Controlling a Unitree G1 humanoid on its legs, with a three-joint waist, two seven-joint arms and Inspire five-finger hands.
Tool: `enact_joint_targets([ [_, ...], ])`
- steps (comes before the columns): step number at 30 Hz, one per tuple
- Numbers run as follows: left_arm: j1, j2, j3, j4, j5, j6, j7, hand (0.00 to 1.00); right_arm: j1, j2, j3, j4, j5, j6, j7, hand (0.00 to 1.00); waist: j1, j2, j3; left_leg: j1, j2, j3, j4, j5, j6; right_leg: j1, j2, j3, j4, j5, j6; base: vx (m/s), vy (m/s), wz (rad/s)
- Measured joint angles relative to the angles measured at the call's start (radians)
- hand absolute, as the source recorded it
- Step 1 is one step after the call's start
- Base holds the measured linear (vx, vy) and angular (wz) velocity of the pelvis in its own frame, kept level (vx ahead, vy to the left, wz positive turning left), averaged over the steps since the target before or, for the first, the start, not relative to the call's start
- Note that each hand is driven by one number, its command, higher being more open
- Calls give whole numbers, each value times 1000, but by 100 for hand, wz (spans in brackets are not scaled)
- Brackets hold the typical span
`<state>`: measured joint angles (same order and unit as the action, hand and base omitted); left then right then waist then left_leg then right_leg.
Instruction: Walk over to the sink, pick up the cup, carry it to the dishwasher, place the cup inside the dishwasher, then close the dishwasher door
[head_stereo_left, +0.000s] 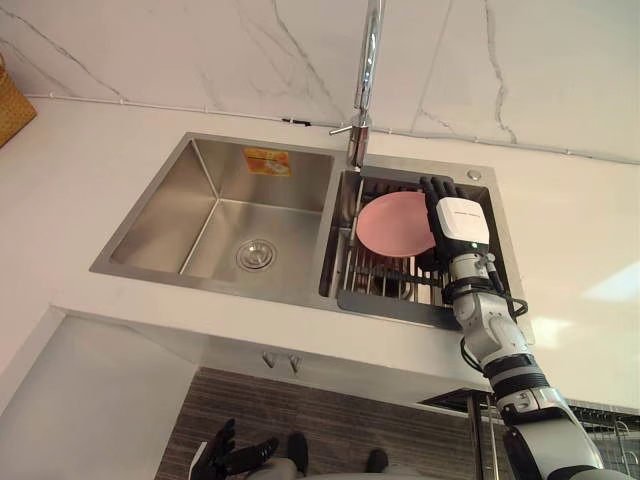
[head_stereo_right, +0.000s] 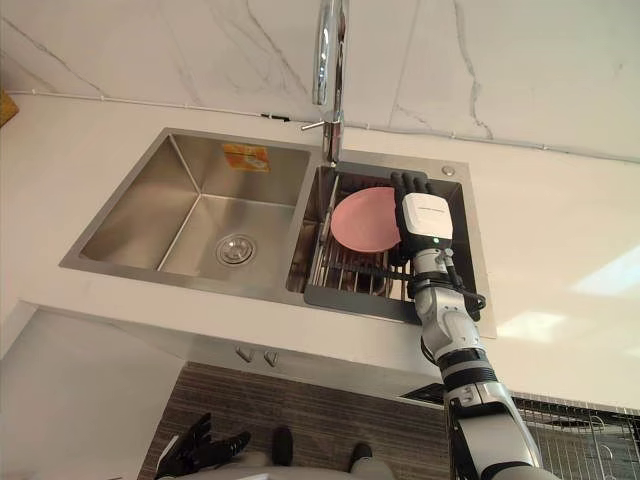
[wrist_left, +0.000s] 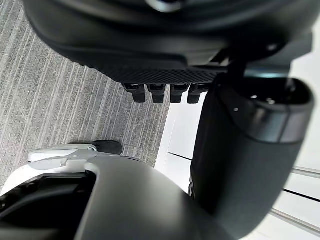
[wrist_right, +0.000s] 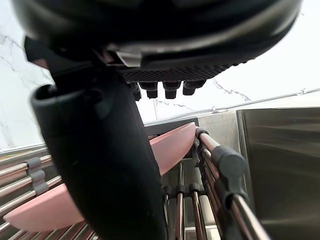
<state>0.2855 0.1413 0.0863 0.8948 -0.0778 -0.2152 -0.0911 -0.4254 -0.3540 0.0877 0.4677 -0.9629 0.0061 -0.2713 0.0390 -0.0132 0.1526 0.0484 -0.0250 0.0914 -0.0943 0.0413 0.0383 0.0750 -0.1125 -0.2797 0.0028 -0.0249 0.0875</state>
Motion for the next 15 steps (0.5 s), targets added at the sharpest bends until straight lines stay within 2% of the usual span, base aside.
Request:
enact_joint_targets([
  [4, 0, -1, 0, -18, 0, -1, 0, 100, -5, 2, 6, 0, 31, -13, 1, 0, 4, 0, 18, -2, 1, -2, 0, 1, 0, -1, 1, -2, 0, 0, -1, -24, -3, 2],
  [15, -5, 0, 0, -20, 0, -1, -8, 100, -26, -13, 19, -22, 59, -60, 12, 0, 15, -1, 19, -4, 2, -3, 0, 1, 0, -1, 1, -2, 0, 1, -1, -2, 0, 0],
])
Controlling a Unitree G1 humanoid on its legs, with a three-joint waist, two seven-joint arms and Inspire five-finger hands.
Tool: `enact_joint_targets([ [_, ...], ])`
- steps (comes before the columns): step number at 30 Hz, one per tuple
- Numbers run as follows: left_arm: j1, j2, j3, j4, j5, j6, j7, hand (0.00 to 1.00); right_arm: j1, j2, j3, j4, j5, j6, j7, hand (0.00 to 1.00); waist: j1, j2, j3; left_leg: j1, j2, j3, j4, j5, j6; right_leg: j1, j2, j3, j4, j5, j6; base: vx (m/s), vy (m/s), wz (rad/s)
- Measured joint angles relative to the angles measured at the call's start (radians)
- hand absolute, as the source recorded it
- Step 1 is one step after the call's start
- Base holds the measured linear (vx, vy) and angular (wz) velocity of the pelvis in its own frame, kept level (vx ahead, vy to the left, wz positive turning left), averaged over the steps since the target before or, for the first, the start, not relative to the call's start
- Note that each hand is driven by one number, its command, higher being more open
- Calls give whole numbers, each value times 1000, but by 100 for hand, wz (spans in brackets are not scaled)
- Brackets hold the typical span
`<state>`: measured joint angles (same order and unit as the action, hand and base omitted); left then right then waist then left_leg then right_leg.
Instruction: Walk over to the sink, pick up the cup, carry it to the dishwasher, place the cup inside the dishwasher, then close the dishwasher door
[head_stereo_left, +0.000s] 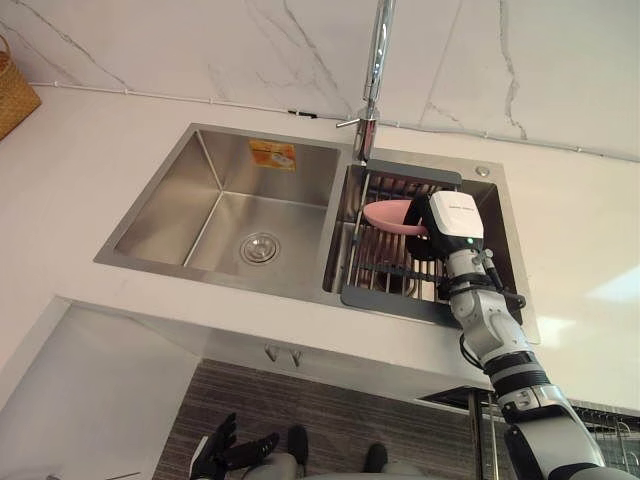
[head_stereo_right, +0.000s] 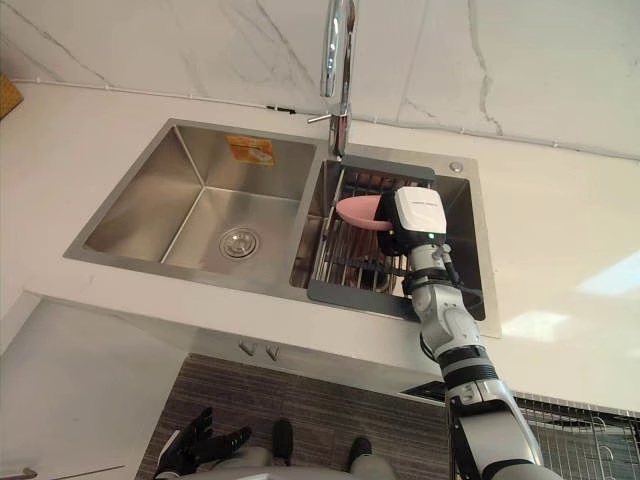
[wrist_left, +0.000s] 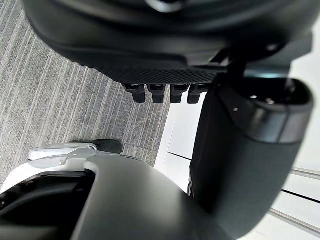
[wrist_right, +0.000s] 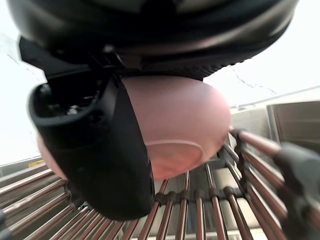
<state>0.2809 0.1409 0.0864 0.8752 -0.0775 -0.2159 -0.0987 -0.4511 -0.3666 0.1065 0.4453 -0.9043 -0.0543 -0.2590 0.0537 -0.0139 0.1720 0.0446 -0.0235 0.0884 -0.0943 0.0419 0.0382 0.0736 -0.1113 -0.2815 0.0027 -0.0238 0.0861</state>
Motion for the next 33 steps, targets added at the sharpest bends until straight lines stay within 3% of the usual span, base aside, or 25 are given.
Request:
enact_joint_targets([
  [8, 0, 0, 1, 1, 0, 0, 0, 100, 3, 0, 0, -14, 11, -11, 17, 0, -4, 0, 0, 2, 1, 3, 0, 1, -2, 1, -1, 4, 0, 1, 1, 0, 0, 0],
  [14, 2, -1, 3, 3, 0, -4, 1, 100, 68, 1, -14, -146, 84, -23, 17, 0, -16, -1, 1, 6, 4, 10, 1, 2, -3, 1, -3, 10, 1, 2, 2, 0, 0, -2],
  [20, 10, -3, 3, 9, 2, -12, 11, 100, 175, 23, -29, -430, 159, -121, 12, 0, -40, -1, 1, 29, 6, 59, 1, -2, -9, 2, -4, 56, 6, 4, 4, 0, 2, -21],
  [26, 10, -2, 1, 35, 2, -28, 16, 100, 271, 23, -62, -597, 191, -207, 9, 0, -53, -10, -7, 51, 9, 97, 1, -4, -13, 3, -2, 95, 10, 10, 4, -38, 1, -19],
  [33, 10, 0, -5, 67, -1, -43, 33, 100, 361, 22, -85, -695, 216, -241, 6, 0, -70, -13, -19, 68, 19, 134, 0, -32, -13, 3, 10, 136, 5, 17, -1, -81, -1, -18],
])
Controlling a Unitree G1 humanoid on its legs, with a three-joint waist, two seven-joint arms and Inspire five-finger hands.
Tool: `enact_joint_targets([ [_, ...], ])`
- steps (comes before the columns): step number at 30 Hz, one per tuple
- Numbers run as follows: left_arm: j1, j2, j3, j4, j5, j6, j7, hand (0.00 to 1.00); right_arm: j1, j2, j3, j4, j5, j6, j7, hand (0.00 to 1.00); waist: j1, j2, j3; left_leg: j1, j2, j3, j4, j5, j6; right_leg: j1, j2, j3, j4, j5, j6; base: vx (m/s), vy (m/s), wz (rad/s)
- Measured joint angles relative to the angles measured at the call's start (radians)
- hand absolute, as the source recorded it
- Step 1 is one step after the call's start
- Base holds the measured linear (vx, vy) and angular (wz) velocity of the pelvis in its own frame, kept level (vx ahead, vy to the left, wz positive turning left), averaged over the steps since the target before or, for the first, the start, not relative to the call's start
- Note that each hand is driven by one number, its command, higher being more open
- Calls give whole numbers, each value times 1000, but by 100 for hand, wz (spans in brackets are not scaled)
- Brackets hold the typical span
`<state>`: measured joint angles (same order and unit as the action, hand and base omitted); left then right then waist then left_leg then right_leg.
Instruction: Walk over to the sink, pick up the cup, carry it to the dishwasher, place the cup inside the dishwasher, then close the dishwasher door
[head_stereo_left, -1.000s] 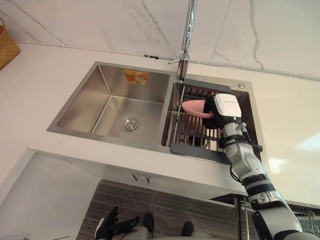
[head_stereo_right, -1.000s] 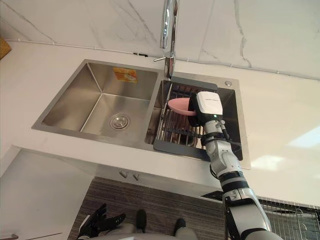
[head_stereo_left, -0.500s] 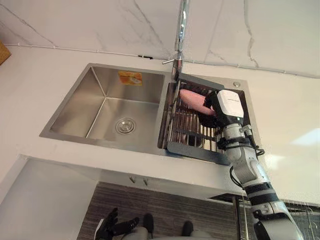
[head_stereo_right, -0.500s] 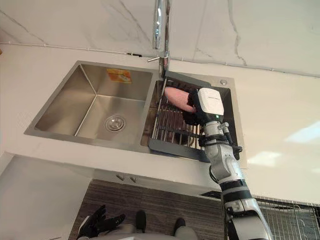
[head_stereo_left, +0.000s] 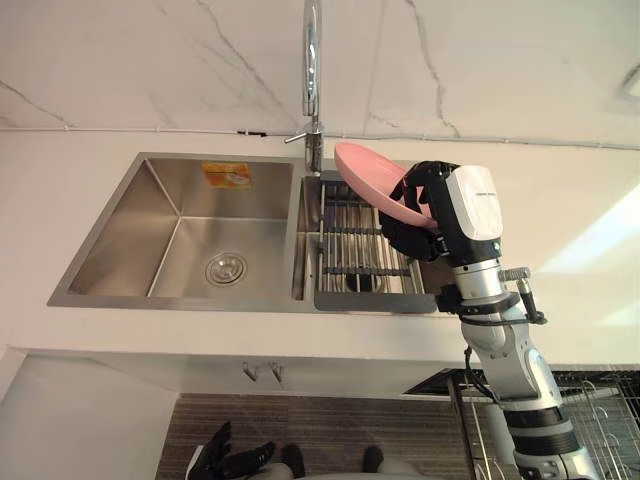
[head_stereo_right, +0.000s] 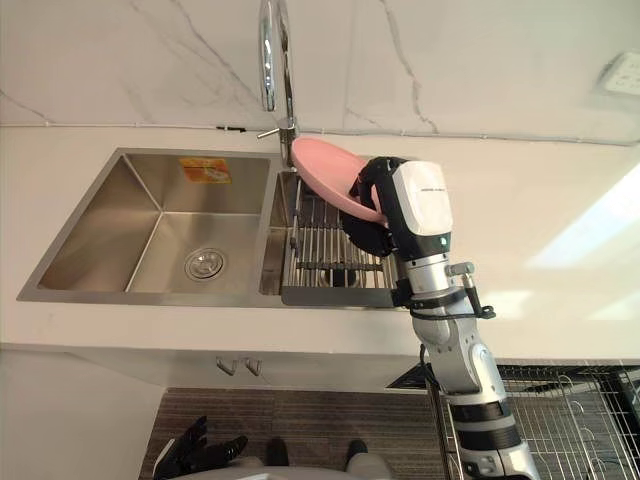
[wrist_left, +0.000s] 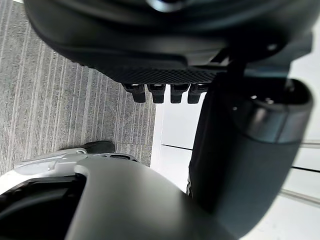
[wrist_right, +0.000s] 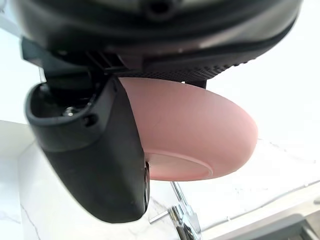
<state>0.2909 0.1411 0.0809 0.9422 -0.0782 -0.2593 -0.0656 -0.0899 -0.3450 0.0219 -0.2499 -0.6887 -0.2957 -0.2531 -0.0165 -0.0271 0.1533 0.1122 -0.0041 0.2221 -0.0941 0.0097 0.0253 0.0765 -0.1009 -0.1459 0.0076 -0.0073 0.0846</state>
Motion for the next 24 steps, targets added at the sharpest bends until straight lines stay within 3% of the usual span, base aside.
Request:
enact_joint_targets([
  [8, 6, 7, -1, 40, 0, 0, 17, 100, 103, 2, -65, -122, 41, -83, -48, 0, -24, -9, -53, 1, 10, 37, 0, -1, -2, -10, 13, 35, -15, 10, -16, -41, -8, -14],
  [16, 6, 12, -13, 47, 1, 1, 22, 100, 165, 32, -65, -128, 42, -86, -47, 0, -27, -11, -63, 16, 17, 71, 0, -3, -4, -12, 24, 77, -14, 16, -23, 9, 0, -14],
  [18, 6, 12, -12, 48, 2, 0, 22, 100, 171, 36, -63, -128, 41, -83, -47, 0, -24, -11, -65, 21, 18, 74, 6, -10, -15, -29, 31, 111, -12, 18, -25, 14, 5, -50],
  [20, 7, 9, -12, 46, 1, -8, 21, 100, 171, 38, -54, -128, 41, -80, -46, 0, 1, -12, -66, 12, 3, -35, 46, -45, -26, -75, 50, 217, -10, 36, -29, 66, 3, -121],
  [24, 7, 9, -11, 49, 3, -11, 20, 100, 187, 40, -56, -127, 40, -71, -47, 0, -5, -9, -65, 2, 8, -19, 118, -104, -8, -94, 72, 326, -26, 71, -23, 40, 12, -103],
])
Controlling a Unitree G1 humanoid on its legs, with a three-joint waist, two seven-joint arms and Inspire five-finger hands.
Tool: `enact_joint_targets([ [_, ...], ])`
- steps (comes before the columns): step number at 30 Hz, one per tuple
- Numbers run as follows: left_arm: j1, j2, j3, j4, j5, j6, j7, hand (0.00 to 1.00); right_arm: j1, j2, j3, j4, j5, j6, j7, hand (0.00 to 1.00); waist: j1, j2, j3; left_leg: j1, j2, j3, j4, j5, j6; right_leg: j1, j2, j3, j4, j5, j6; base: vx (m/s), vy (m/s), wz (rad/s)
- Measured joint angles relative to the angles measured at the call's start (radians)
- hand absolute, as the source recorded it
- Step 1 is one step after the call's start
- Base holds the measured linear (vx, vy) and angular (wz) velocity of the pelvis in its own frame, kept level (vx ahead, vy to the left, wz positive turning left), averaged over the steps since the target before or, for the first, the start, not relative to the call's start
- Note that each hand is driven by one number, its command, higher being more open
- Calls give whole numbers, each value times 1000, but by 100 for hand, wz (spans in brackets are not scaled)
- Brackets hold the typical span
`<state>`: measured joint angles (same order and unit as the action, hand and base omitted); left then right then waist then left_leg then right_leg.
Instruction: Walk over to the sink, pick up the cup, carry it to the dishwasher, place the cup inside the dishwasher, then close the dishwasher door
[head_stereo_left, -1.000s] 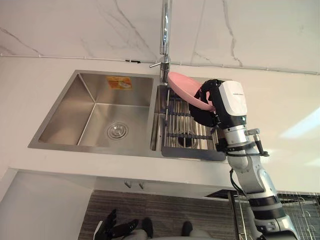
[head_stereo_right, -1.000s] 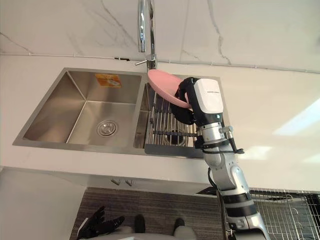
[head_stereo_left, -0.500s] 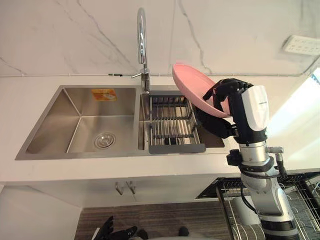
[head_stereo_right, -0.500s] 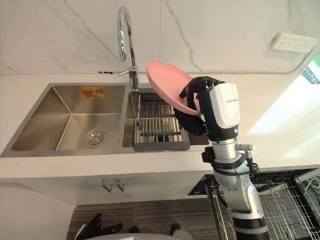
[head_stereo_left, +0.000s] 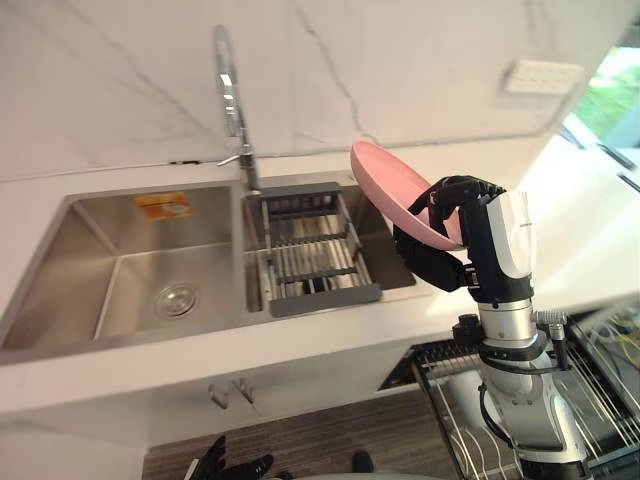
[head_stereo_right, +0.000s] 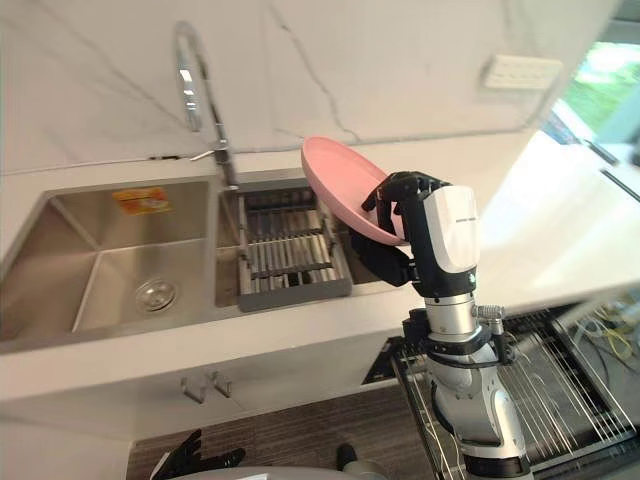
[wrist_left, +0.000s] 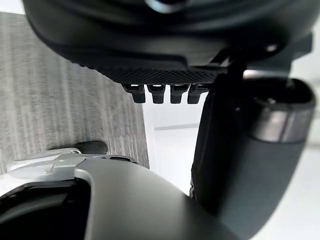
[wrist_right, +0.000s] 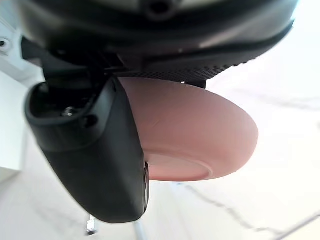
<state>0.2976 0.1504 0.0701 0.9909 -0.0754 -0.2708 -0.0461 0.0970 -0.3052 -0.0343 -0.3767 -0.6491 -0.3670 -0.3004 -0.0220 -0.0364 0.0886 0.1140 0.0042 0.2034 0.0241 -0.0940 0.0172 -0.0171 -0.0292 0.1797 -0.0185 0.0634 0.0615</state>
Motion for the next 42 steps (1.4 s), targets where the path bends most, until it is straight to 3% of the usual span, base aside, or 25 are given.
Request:
enact_joint_targets([
  [2, -3, 0, 0, 1, 4, 1, -1, 100, 9, 0, 0, 0, -2, 4, -5, 0, -9, 2, 3, -2, -3, 0, 30, -25, 5, -13, 10, 55, -2, 16, 6, 23, 37, -107],
  [4, -5, 0, 4, 3, 17, 1, 1, 100, 22, 8, 0, 7, -6, 5, -8, 0, -11, 1, 4, 2, 3, 49, 62, -43, 12, -24, 17, 44, -23, 46, -3, -9, 37, -107],
  [5, -8, -2, 8, 7, 18, 2, 1, 100, 25, 13, 0, 10, -14, 5, -9, 0, -3, 3, 5, 5, 10, 92, 77, -54, 12, -23, 8, -14, -36, 24, -38, -21, 30, -122],
  [6, -18, -8, 11, 14, 17, 7, 6, 100, 26, 19, 1, 15, -21, 3, -11, 0, -3, 14, 13, 10, 26, 133, 99, -63, 5, -33, -8, -139, -13, -7, -89, -16, 32, -119],
  [8, -18, -14, 32, 32, 3, 13, 29, 100, 32, 25, 1, 22, -41, -7, -29, 0, -5, 14, 19, 10, 40, 184, 131, -91, 6, -73, -39, -255, 72, -11, -105, -4, 30, -87],
  [10, -18, -13, 43, 40, -25, 31, 42, 100, 39, 26, -1, 57, -64, -8, -59, 0, -21, 7, 23, 10, 40, 194, 185, -127, 0, -110, -45, -258, 157, -16, -90, -15, 32, -42],
  [14, -18, -5, 53, 32, -26, 42, 45, 100, 38, 21, 1, 99, -101, -5, -73, 0, -13, 12, 21, 8, 59, 206, 155, -151, -11, -94, -30, -285, 86, -28, -90, -62, -10, -34],
  [15, -18, -4, 53, 31, -27, 47, 45, 100, 38, 15, 2, 106, -109, -4, -74, 0, -7, 20, 22, 7, 68, 217, 155, -152, -15, -80, -27, -300, 64, -15, -82, -65, -40, -34],
  [16, -19, 4, 53, 31, -36, 56, 45, 100, 35, 6, 2, 113, -122, 1, -76, 0, 1, 10, 17, 11, 66, 226, 157, -155, -21, -66, -28, -306, 34, 8, -73, -6, -12, -24],
  [17, -17, 7, 52, 33, -54, 68, 45, 100, 35, -6, 2, 116, -124, 14, -76, 0, 1, 9, 14, 18, 61, 226, 156, -159, -26, -44, -29, -303, -12, 62, -65, 18, -5, -13],
  [19, -10, 4, 53, 37, -64, 73, 45, 100, 32, -20, 0, 116, -123, 33, -76, 0, 2, 16, 7, 22, 60, 226, 152, -162, -33, -21, -27, -301, -61, 101, -33, 93, -9, -1],
  [21, -10, 3, 56, 39, -62, 73, 45, 100, 29, -30, -4, 121, -122, 54, -70, 0, 8, 25, 7, 22, 60, 210, 153, -151, -29, -22, -19, -298, -71, 118, -22, 117, -5, -4],
  [23, 3, 1, 67, 43, -61, 73, 46, 100, 31, -40, -10, 148, -122, 72, -56, 0, 19, 35, 5, 34, 63, 169, 151, -143, -32, -13, -6, -292, -69, 116, -24, 103, 0, -13],
  [32, 2, -7, 81, 50, -8, 71, 45, 100, 49, -38, -64, 256, -121, 123, -58, 0, 19, 46, 9, 62, 48, 158, 102, -134, -27, -2, -13, -290, -74, 108, -18, -11, 8, -2],
  [37, -8, -1, 78, 42, -1, 71, 40, 100, 55, -35, -91, 346, -121, 155, -118, 0, 16, 52, 15, 23, 48, 157, 97, -135, -30, -48, -17, -290, -74, 107, -21, -31, -1, -1],
  [39, -25, 1, 74, 37, -2, 71, 39, 100, 21, -35, -106, 404, -121, 187, -151, 0, 8, 58, 28, -25, 49, 153, 125, -135, -30, -86, -19, -291, -70, 108, -22, 3, -17, 1],
  [41, -79, 6, 44, 32, -5, 73, 39, 100, -57, -47, -151, 481, -117, 242, -208, 0, 6, 81, 95, -98, 51, 146, 188, -134, -27, -133, -23, -288, -62, 130, -26, -8, -40, 0],
  [42, -84, 7, 38, 31, -5, 73, 39, 100, -64, -48, -158, 487, -117, 248, -211, 0, 6, 85, 101, -107, 51, 145, 194, -134, -27, -141, -23, -288, -58, 131, -26, -32, -27, -2],
])
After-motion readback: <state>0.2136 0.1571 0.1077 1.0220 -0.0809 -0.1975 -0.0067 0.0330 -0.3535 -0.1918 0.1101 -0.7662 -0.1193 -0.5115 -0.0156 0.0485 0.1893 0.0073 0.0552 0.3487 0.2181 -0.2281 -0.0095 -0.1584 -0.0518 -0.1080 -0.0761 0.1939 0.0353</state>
